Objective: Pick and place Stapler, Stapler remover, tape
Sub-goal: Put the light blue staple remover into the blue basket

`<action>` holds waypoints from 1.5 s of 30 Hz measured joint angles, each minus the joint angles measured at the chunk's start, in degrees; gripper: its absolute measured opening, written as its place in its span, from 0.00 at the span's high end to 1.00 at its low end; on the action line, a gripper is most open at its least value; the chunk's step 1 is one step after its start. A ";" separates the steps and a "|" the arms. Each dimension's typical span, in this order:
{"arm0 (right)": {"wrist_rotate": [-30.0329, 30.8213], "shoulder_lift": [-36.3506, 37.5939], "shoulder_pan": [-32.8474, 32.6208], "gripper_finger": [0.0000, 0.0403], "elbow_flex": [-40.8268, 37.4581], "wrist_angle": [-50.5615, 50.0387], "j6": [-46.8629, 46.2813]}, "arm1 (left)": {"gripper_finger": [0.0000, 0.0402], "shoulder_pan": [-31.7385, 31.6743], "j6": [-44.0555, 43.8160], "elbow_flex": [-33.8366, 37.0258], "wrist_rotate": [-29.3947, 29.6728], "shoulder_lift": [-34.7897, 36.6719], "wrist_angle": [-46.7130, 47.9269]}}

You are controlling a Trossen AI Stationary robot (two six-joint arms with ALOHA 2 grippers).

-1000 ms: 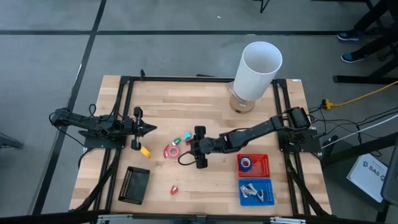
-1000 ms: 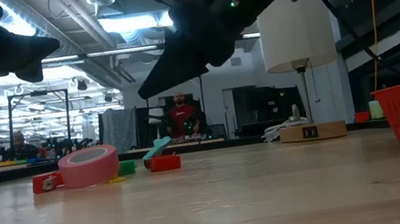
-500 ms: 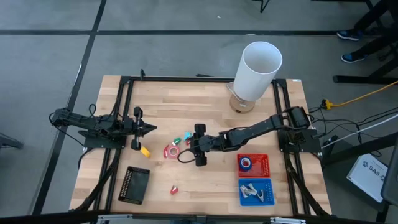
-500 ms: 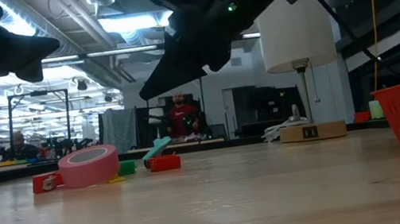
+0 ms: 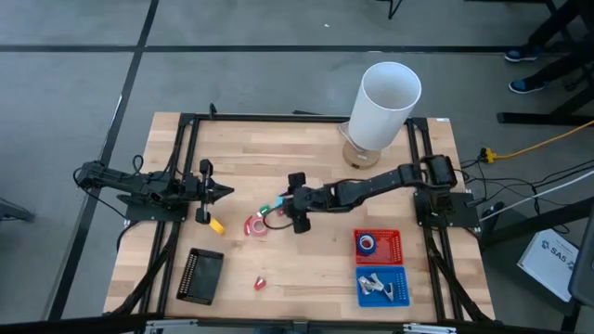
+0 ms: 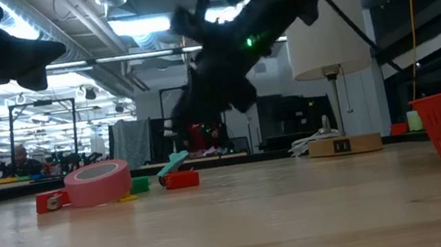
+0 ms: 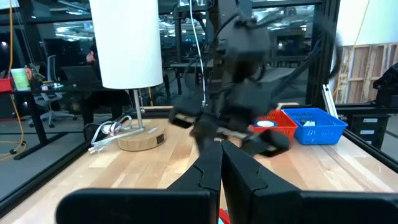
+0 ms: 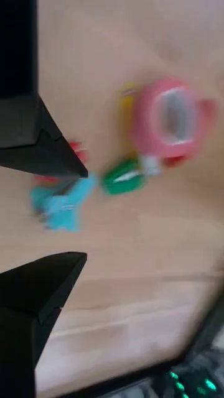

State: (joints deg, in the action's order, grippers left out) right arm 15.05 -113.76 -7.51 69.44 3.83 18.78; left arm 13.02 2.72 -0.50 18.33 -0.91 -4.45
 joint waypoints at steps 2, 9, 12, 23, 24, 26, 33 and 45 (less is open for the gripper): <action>-0.02 -0.28 0.65 0.49 -0.08 -2.37 2.69 | 0.99 0.01 -0.02 -0.01 0.00 0.00 0.00; -0.05 -2.08 0.31 0.49 -0.08 -1.38 21.27 | 0.99 0.02 0.00 -0.01 0.00 0.02 -0.01; -0.06 -2.93 -0.10 0.49 -0.06 -0.39 28.70 | 0.99 0.00 -0.01 0.01 0.00 0.00 0.00; 7.75 -6.44 -0.68 0.60 -0.02 4.25 48.85 | 0.99 -0.01 -0.01 0.00 0.00 0.02 0.00; 7.91 -6.58 -0.68 0.62 -0.02 4.28 48.98 | 0.99 0.01 -0.02 0.01 0.00 0.01 0.00; 7.87 -6.66 -0.76 0.66 -0.02 3.97 48.92 | 0.99 0.01 0.00 0.00 0.00 0.02 0.00; 7.87 -6.66 -0.83 0.75 -0.02 4.31 49.38 | 0.99 0.00 -0.02 0.00 0.00 0.02 0.00; 7.89 -6.66 -0.52 0.76 -0.02 5.16 51.20 | 0.99 -0.01 -0.02 -0.02 0.00 0.02 0.00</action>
State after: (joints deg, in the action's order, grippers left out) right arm 22.94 -120.42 -8.03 69.43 8.99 69.99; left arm 13.02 2.71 -0.51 18.33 -0.89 -4.45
